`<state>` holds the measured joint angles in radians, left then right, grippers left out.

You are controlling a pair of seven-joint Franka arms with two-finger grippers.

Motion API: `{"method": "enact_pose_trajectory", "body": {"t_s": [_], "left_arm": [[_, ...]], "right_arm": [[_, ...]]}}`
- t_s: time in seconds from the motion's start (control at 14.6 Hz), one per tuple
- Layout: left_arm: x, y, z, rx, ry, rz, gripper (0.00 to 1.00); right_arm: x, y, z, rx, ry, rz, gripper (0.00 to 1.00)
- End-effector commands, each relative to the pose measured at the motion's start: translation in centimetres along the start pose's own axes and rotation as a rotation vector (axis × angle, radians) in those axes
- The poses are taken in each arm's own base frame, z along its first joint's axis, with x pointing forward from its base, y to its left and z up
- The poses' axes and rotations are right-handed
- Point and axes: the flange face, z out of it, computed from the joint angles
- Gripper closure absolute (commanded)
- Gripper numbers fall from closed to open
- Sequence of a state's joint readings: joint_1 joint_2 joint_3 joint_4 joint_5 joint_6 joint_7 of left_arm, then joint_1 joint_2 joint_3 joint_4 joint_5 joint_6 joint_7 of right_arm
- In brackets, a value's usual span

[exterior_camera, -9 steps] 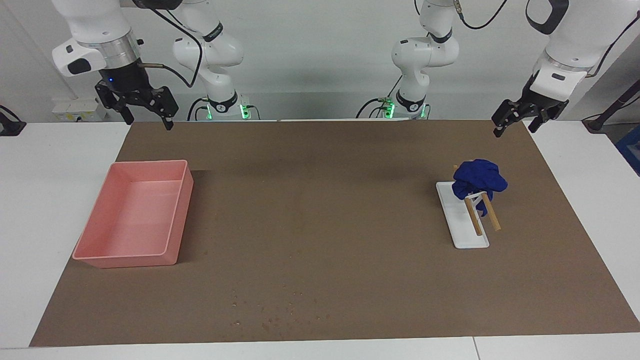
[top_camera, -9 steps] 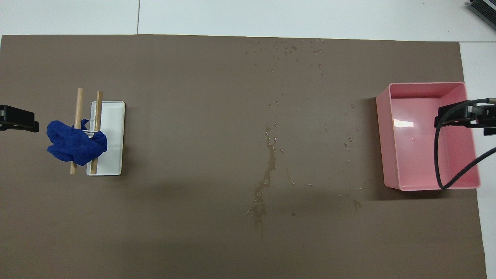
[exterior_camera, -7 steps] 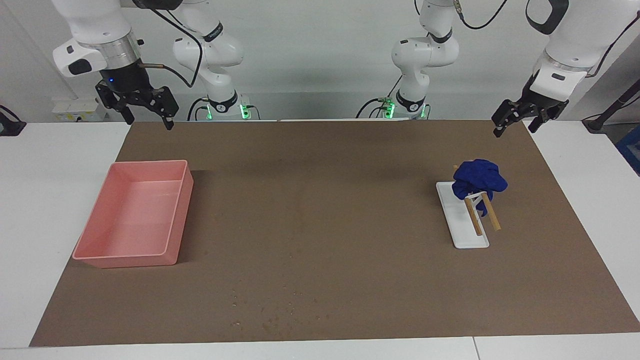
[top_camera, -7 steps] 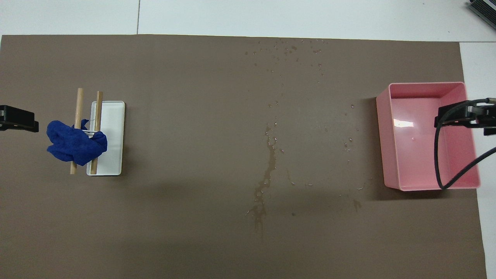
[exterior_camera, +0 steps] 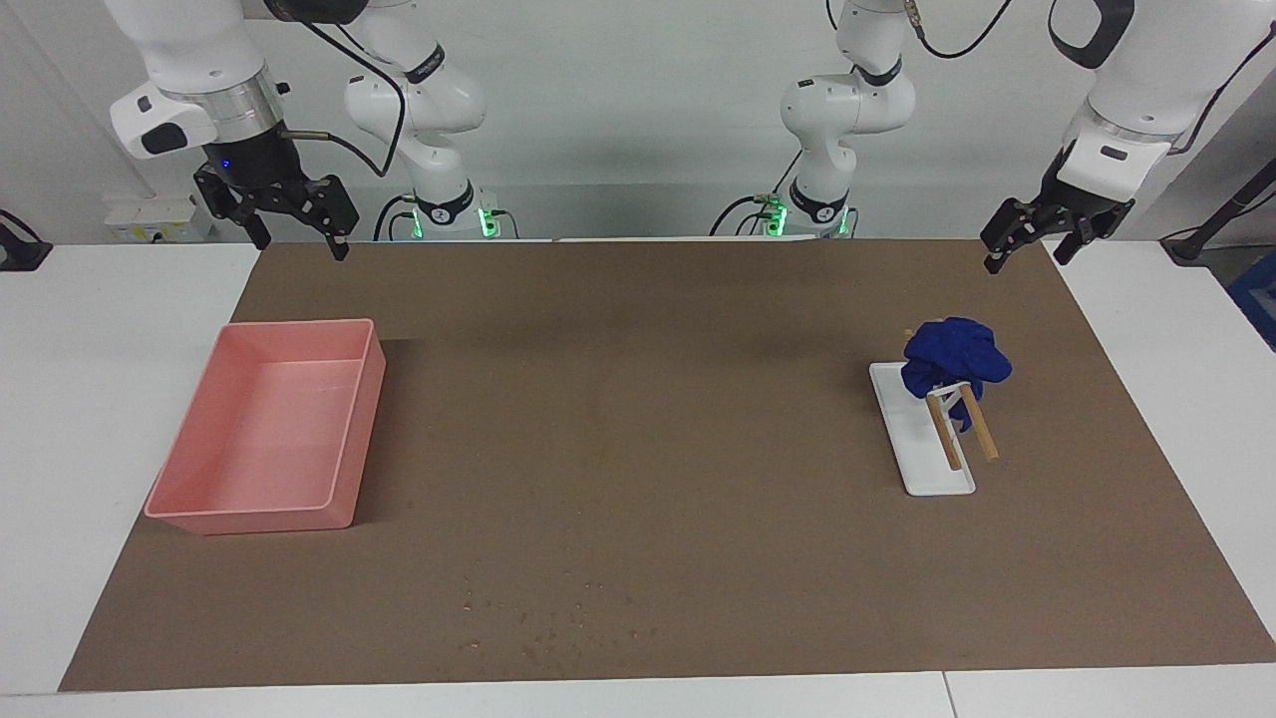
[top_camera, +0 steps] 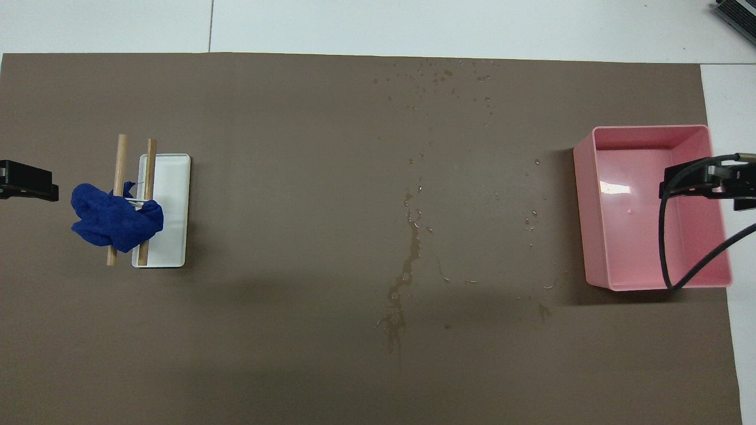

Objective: Wipe water with towel using both arms

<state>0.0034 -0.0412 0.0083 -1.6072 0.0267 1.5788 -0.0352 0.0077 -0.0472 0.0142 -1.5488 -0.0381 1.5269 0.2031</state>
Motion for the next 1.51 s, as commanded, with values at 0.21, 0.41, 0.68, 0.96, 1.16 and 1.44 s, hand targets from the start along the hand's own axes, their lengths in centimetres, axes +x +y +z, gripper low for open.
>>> {"method": "enact_pose_trajectory", "body": {"t_s": [0.21, 0.41, 0.68, 0.96, 1.16, 1.44], "left_arm": [[-0.3, -0.7, 1.6, -0.004, 0.071, -0.014, 0.0], [-0.2, -0.9, 4.5, -0.012, 0.101, -0.14, 0.0], [-0.1, -1.1, 8.4, -0.03, 0.094, -0.525, 0.0], [-0.8, -1.7, 13.4, -0.033, 0.07, -0.775, 0.0], [-1.0, -1.7, 16.2, -0.041, 0.071, -0.957, 0.0], [-1.1, -1.6, 17.7, -0.039, 0.067, -0.992, 0.0]], "right_arm": [[-0.9, 0.2, 0.0, 0.016, -0.015, -0.01, 0.0], [-1.0, 0.2, -0.4, 0.02, -0.005, -0.009, 0.0], [-1.0, 0.4, -0.3, 0.02, -0.003, -0.003, 0.0], [-1.1, -0.1, -0.1, 0.025, 0.022, -0.007, 0.0], [-1.2, -0.2, 0.4, 0.024, 0.015, -0.009, 0.0], [-1.3, -0.3, 0.2, 0.024, 0.017, -0.015, 0.0]]}}
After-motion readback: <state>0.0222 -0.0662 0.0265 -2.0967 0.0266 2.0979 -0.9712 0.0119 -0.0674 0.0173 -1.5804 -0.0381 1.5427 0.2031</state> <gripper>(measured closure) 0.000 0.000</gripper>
